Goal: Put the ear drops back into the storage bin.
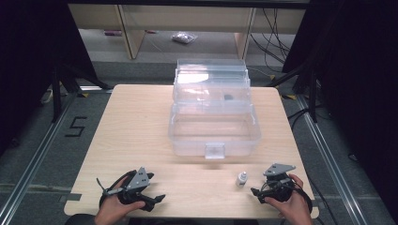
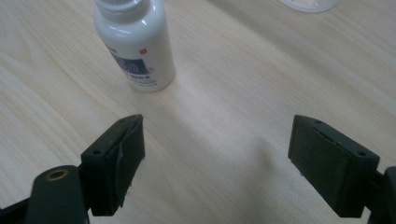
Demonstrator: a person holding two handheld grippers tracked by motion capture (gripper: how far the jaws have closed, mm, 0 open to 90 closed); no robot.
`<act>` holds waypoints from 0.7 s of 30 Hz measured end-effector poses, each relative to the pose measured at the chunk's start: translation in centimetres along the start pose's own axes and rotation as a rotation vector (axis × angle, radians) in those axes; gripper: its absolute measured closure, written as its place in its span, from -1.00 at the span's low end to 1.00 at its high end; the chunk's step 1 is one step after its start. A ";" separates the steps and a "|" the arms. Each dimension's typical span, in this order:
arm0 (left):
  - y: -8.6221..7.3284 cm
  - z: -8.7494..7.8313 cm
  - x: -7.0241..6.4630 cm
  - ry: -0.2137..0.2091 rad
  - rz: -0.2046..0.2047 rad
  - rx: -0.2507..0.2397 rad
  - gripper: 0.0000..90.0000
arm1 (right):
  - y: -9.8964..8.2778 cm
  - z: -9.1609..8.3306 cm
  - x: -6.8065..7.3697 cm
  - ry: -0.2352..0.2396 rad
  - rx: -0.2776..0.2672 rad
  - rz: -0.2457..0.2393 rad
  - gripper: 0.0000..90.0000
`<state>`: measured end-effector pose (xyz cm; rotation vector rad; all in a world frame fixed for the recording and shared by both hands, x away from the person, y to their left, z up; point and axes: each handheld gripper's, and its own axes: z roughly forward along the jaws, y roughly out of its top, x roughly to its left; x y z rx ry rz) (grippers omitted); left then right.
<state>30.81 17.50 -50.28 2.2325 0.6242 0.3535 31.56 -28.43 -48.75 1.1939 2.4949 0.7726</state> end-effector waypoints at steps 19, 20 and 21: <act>0.0 0.1 -0.1 -0.006 -0.010 -0.006 -0.67 | 0.5 -0.2 0.3 0.001 0.031 -0.044 -0.53; 0.0 0.1 -0.1 -0.007 -0.010 -0.006 -0.67 | 0.5 -0.2 0.4 0.003 0.030 -0.036 -0.53; 0.0 0.1 -0.1 -0.007 -0.010 -0.006 -0.67 | 0.5 -0.2 0.4 0.003 0.030 -0.036 -0.53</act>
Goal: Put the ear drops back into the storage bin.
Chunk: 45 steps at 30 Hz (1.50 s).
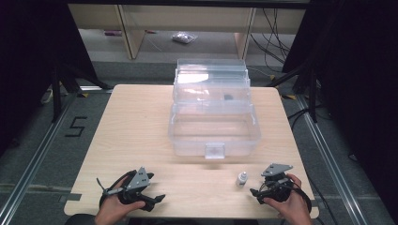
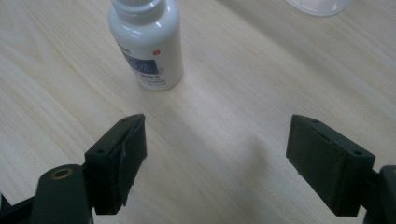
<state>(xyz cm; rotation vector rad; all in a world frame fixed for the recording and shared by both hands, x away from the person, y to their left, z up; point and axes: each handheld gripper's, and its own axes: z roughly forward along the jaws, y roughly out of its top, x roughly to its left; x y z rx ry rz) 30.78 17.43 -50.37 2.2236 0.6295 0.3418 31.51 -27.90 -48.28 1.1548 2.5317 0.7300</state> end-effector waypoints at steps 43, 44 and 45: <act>-0.1 0.1 0.0 0.011 -0.020 -0.002 -0.67 | 3.4 -0.5 2.0 0.028 0.073 -0.167 -0.41; -0.1 0.1 0.0 0.011 -0.020 -0.002 -0.67 | 3.4 -0.5 2.0 0.028 0.073 -0.167 -0.41; -0.1 0.1 0.0 0.011 -0.020 -0.002 -0.67 | 3.7 -0.3 2.2 0.027 0.085 -0.186 -0.40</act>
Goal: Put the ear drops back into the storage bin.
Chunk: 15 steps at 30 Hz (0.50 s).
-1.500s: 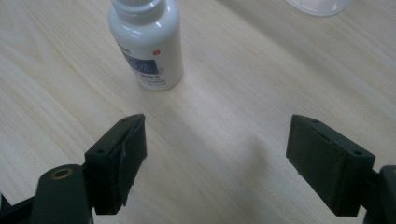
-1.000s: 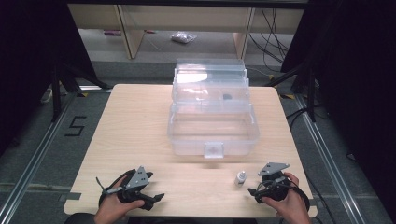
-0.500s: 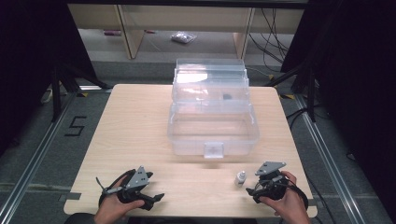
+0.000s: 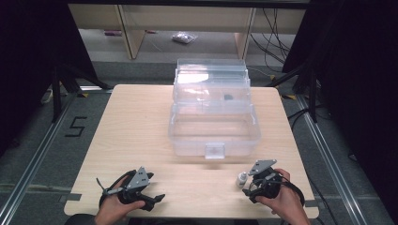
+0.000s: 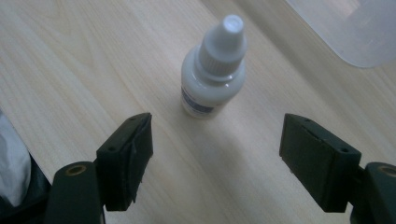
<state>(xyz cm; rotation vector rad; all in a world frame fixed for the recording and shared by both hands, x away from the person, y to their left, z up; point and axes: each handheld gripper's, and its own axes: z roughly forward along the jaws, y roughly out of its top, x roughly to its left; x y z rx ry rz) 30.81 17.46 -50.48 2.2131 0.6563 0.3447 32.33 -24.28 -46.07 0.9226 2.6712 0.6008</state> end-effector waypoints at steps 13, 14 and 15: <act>0.0 0.0 0.0 -0.001 0.004 -0.001 -0.67 | 2.1 0.6 0.0 0.014 0.080 -0.050 -0.30; 0.0 0.0 0.1 0.000 0.013 -0.001 -0.67 | 2.5 0.8 -0.1 0.026 0.088 -0.077 -0.27; 0.0 0.0 0.1 0.000 0.013 -0.001 -0.67 | 2.6 0.9 -0.1 0.026 0.099 -0.074 -0.26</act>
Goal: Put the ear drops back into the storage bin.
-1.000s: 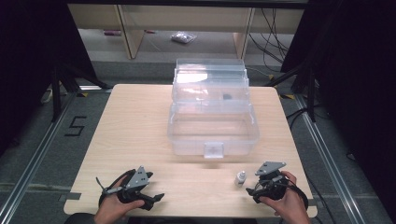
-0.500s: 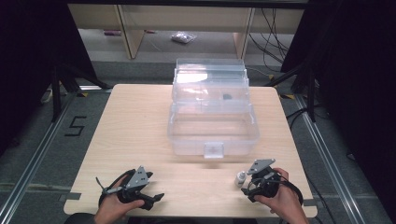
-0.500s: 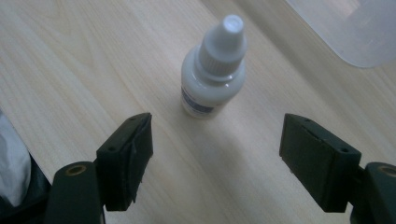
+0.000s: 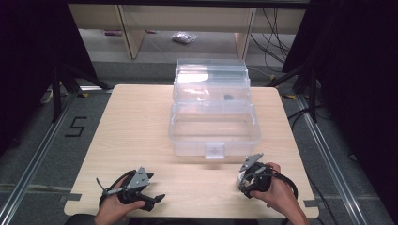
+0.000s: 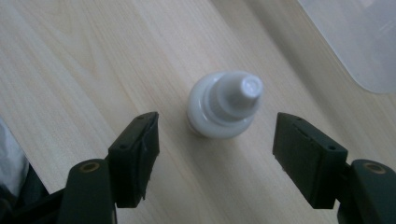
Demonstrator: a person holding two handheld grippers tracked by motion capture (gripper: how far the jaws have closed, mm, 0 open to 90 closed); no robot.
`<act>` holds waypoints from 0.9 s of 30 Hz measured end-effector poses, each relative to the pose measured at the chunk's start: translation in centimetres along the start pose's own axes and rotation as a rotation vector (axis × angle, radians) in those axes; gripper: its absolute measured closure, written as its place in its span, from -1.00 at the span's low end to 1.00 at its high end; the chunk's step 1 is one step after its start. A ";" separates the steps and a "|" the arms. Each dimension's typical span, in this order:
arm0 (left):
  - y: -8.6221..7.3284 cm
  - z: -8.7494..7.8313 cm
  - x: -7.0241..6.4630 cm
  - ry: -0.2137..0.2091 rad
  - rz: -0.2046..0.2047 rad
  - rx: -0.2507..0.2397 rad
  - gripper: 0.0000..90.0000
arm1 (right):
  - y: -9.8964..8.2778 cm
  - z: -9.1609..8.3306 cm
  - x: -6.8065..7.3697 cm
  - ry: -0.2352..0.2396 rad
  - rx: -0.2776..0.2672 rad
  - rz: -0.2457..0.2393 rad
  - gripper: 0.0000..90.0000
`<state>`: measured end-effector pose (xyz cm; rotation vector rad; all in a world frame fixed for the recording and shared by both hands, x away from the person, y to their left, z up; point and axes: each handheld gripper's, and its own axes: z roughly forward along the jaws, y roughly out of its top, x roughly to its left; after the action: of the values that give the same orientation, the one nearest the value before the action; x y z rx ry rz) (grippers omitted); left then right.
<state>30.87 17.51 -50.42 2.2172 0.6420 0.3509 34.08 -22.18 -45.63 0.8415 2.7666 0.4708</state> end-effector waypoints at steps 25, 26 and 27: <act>0.0 0.0 0.0 -0.010 -0.008 -0.005 -0.67 | 2.4 1.7 -0.4 0.040 0.111 -0.057 0.14; 0.0 0.0 0.0 -0.010 -0.008 -0.005 -0.67 | 2.4 1.7 -0.4 0.040 0.111 -0.057 0.14; 0.0 0.0 0.0 -0.011 -0.006 -0.004 -0.67 | 2.5 1.8 -0.4 0.044 0.112 -0.066 0.16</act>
<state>30.85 17.52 -50.42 2.2114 0.6422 0.3367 36.19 -20.06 -46.35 0.7693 2.8735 0.3295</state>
